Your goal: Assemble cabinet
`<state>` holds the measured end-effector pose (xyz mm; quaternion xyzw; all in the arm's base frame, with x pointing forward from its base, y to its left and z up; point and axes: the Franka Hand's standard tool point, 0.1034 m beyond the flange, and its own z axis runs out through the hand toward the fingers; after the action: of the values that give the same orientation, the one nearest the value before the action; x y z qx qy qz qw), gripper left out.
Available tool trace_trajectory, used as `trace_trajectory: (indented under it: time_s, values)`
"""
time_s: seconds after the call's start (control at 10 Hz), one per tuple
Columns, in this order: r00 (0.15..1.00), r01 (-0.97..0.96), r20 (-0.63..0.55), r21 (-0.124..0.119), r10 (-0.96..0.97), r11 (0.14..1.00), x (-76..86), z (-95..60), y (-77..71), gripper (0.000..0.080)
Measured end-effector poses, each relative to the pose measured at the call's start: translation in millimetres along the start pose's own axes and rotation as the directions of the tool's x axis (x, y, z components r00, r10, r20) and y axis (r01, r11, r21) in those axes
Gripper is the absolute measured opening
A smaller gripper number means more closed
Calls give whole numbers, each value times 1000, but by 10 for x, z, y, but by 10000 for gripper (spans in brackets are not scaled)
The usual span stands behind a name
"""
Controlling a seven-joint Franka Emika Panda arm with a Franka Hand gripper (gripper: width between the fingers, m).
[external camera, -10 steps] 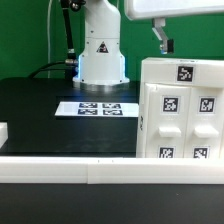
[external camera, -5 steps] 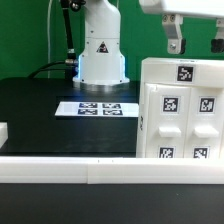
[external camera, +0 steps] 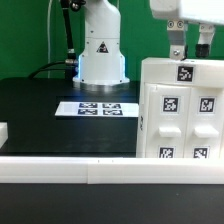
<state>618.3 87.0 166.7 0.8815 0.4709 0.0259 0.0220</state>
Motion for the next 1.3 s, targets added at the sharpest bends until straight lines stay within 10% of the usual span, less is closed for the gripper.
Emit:
trace_trajectory:
  time_s: [0.6, 0.8, 1.3]
  values:
    - [987, 156, 22, 3, -156, 988, -71, 82, 12, 797]
    - [988, 154, 22, 3, -154, 988, -77, 81, 17, 556]
    - [999, 42, 22, 1, -42, 999, -81, 83, 19, 557]
